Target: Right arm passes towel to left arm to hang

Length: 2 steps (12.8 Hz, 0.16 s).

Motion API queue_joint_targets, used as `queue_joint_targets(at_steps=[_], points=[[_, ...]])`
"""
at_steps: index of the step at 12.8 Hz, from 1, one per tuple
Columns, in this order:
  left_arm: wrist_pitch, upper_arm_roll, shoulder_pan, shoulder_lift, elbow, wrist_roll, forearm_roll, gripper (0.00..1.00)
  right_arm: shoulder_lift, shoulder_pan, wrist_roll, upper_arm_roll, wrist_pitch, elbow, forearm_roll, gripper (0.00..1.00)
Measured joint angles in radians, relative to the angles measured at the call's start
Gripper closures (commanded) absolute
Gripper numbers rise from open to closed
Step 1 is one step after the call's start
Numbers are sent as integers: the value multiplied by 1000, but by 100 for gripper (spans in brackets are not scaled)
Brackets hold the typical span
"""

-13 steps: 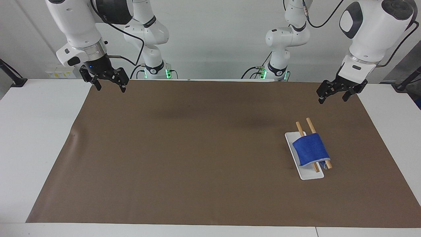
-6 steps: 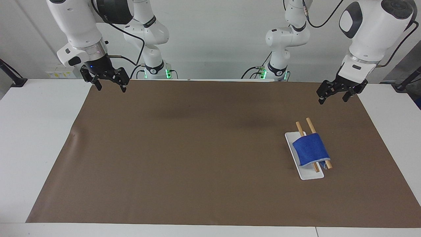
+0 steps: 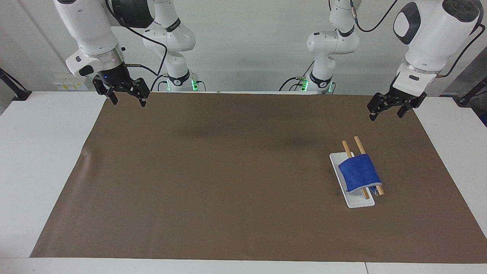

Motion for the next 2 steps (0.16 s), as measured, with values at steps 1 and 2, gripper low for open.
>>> queue_joint_targets(at_steps=[1, 2], points=[[0, 0, -2, -1, 0, 0, 0, 0, 0, 0, 0, 0, 0, 0, 0, 0], [0, 2, -7, -1, 0, 0, 0, 0, 0, 0, 0, 0, 0, 0, 0, 0]])
